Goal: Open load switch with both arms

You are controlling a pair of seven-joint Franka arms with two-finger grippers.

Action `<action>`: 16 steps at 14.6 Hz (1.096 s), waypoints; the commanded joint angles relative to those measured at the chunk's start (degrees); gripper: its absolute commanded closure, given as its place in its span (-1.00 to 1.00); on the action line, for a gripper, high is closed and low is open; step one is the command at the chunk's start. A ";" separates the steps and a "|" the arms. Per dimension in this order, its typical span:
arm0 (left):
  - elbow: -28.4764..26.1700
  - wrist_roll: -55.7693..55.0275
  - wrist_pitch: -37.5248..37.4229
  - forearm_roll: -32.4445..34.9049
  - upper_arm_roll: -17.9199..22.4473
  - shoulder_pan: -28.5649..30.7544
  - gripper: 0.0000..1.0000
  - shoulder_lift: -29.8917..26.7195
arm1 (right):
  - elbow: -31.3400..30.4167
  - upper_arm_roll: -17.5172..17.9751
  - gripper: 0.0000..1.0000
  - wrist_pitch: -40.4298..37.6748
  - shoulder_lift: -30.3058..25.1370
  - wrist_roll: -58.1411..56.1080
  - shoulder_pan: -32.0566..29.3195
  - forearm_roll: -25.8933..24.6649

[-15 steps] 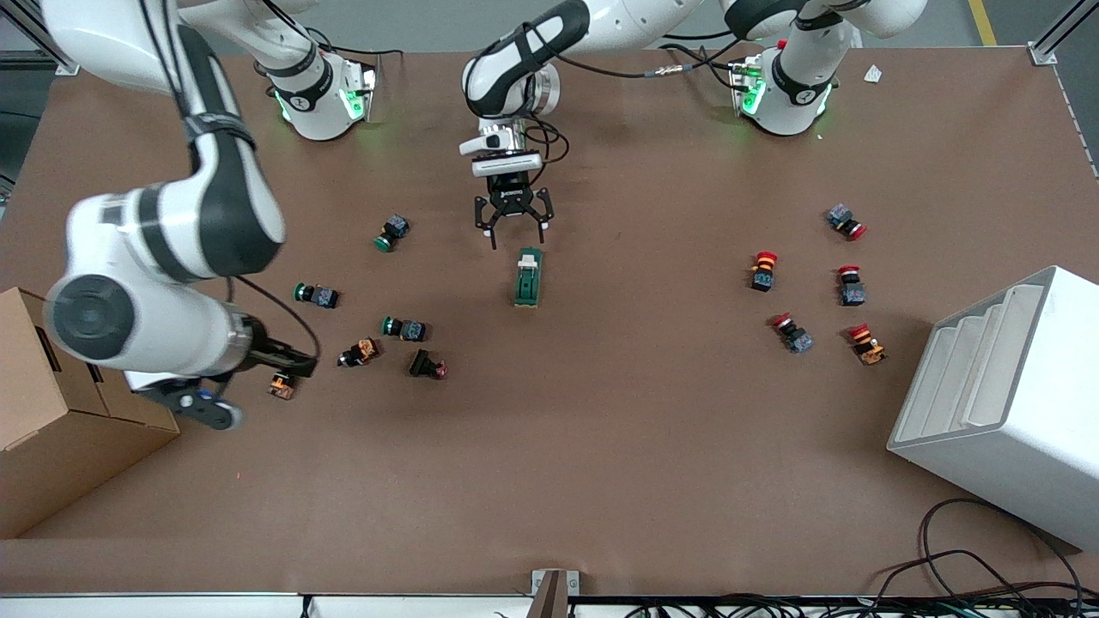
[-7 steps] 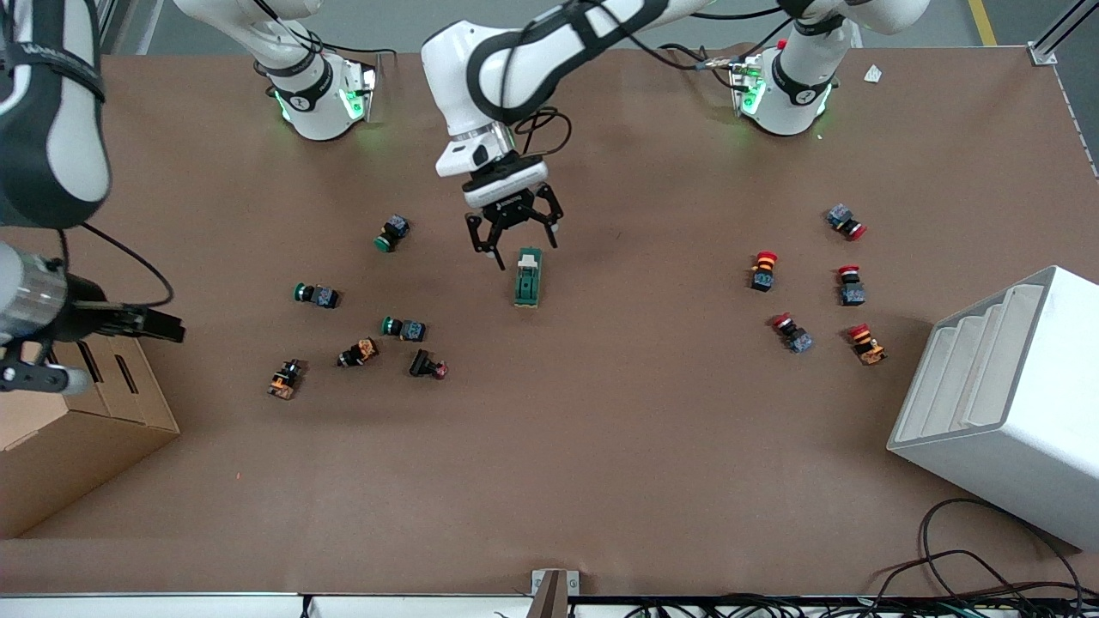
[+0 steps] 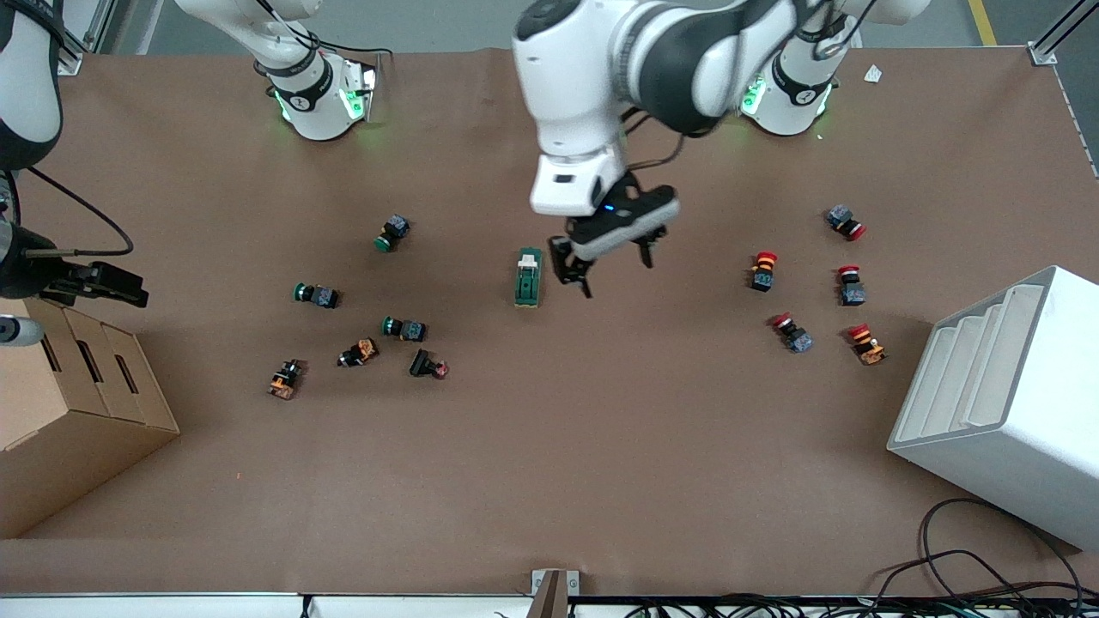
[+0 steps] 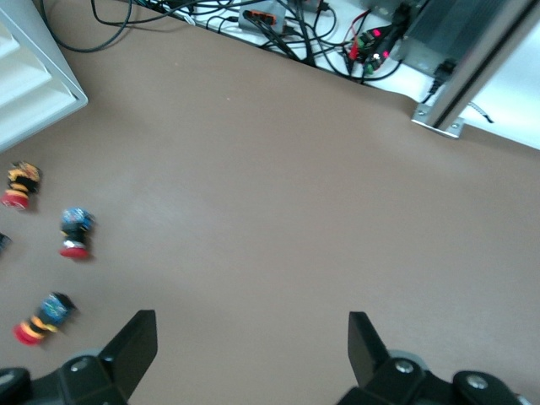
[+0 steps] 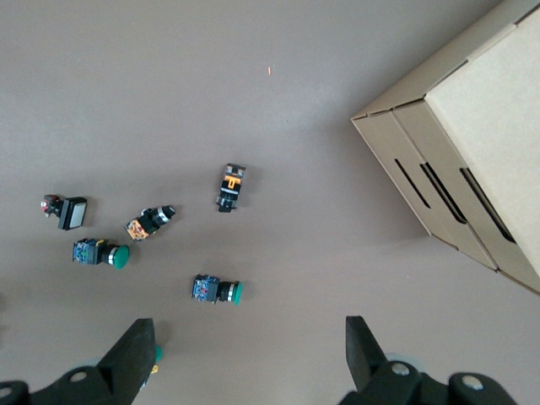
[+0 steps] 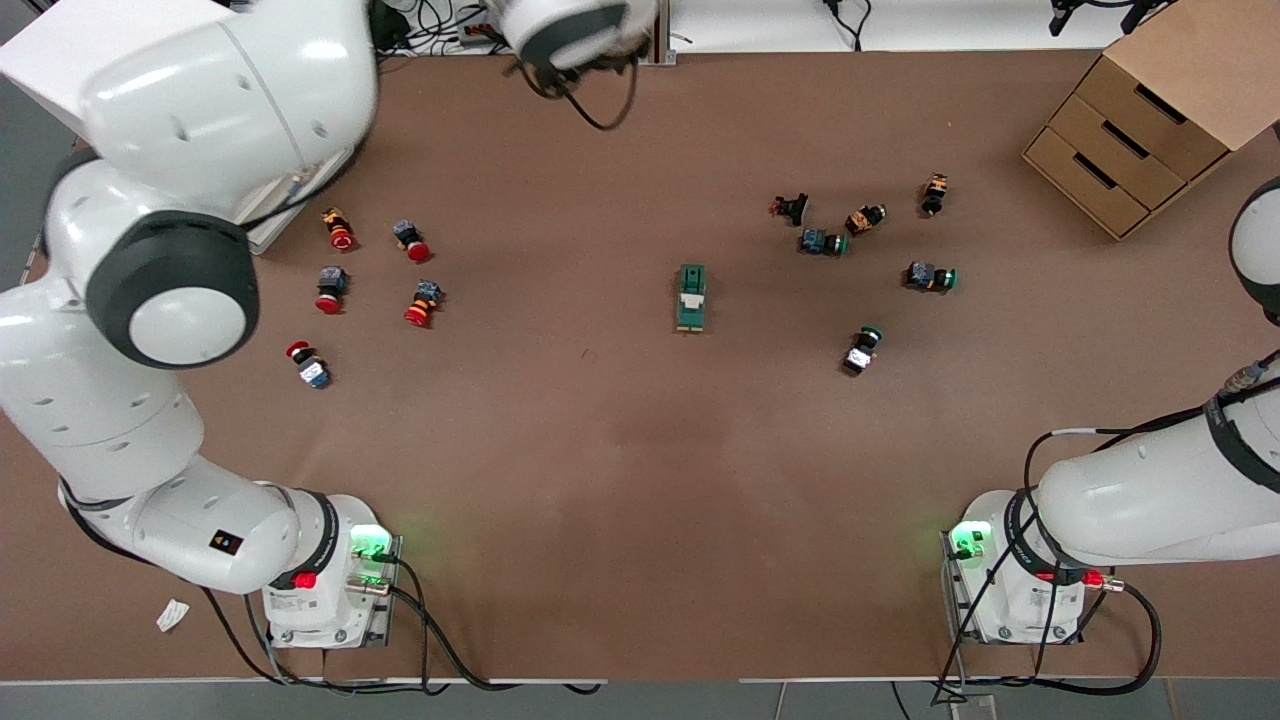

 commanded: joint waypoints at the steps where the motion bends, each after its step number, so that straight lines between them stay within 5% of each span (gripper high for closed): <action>1: -0.52 11.34 0.09 -6.61 -0.52 6.70 -1.00 -3.59 | -7.00 0.48 -1.00 1.29 -6.35 -0.56 -0.35 -1.62; 9: -1.30 35.85 -3.59 -22.35 1.05 23.33 -1.00 -13.78 | -10.88 0.57 -1.00 -1.96 -14.09 -0.56 -0.17 -1.98; 16: -4.81 66.36 -16.51 -34.55 19.14 22.98 -1.00 -23.71 | -10.53 0.66 -1.00 -5.30 -17.35 -0.30 -0.26 -1.98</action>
